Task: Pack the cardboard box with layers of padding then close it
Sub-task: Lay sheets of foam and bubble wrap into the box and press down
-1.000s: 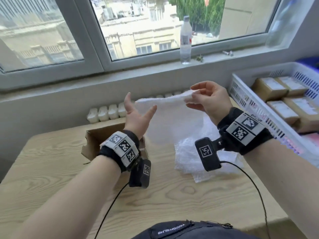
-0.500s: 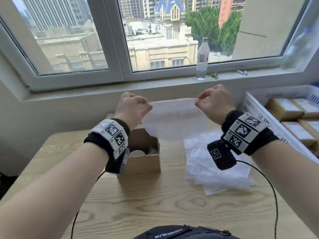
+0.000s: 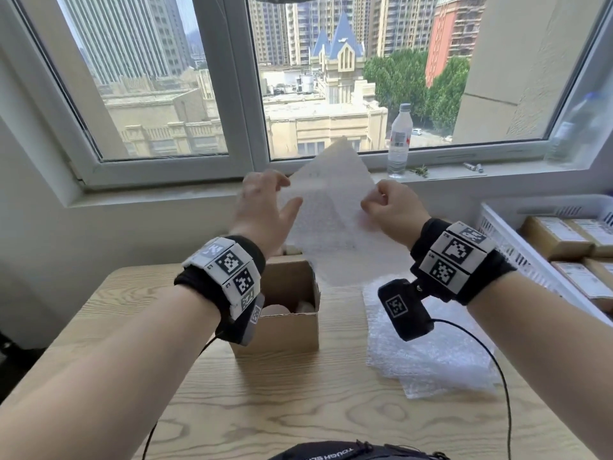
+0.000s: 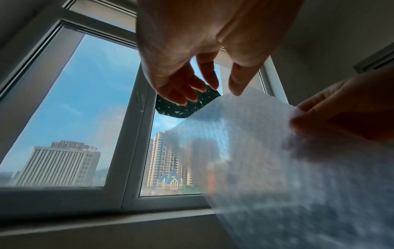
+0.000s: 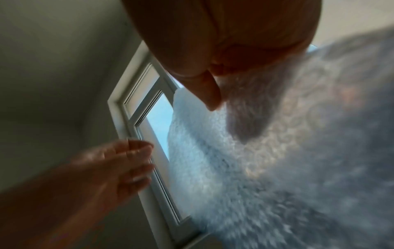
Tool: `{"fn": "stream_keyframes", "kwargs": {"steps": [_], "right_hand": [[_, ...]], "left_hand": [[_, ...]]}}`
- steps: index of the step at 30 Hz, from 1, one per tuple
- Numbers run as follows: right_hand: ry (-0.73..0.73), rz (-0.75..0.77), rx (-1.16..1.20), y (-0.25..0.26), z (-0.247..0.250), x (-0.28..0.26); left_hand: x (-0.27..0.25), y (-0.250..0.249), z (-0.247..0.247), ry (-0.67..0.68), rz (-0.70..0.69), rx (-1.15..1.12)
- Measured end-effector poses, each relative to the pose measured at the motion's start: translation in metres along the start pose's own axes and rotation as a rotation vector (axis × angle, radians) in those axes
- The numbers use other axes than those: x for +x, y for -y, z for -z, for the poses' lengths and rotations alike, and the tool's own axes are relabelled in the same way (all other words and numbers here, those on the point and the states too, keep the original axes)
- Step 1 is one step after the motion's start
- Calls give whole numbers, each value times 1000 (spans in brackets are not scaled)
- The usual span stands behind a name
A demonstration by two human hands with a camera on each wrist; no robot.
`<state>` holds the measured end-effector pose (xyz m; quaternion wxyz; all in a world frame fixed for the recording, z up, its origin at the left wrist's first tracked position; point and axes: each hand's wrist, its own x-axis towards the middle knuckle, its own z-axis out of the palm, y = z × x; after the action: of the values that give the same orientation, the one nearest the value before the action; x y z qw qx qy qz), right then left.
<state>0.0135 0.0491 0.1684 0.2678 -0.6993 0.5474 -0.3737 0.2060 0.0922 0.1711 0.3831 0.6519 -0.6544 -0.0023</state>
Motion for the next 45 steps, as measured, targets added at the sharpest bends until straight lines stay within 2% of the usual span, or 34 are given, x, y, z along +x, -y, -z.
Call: {"fn": "stream_keyframes", "kwargs": {"steps": [3,5,7,10,12,14,20,22,24,26,31,35,40,45], "right_hand": [[57,-123,383,2,-5,0],[134,-186,611,7,-9,-3],[214,-231,801,9,-13,-7],[343,-235,936,10,-18,-12],[367,-230,922,11,-21,-16],[320,-227,861,11,-26,-15],[71,-174,313,6,-42,-11],[77,-209,369,6,-42,-8],[92,-244,532,6,-41,-5],[67,-220,614,5,-40,-3],[10,-49,536,8,-34,-6],[39,75,453,10,-36,-6],[90,89,272,8,-40,-4],[91,153,40,8,-41,-2]], "left_hand": [[-2,5,-10,278,150,-139],[-1,5,-15,402,298,-333],[-3,1,-16,477,419,-628],[-7,-5,-13,520,442,-870],[-8,-6,-13,506,439,-948],[-7,-5,-14,473,447,-983],[-5,-3,-23,299,513,-921],[-5,-3,-21,311,517,-958],[-5,-3,-17,363,507,-1007],[-6,-4,-14,400,498,-1019],[1,5,-19,184,524,-769],[4,15,-20,117,425,-632],[3,19,-17,218,223,-538],[2,16,-14,226,154,-372]]}}
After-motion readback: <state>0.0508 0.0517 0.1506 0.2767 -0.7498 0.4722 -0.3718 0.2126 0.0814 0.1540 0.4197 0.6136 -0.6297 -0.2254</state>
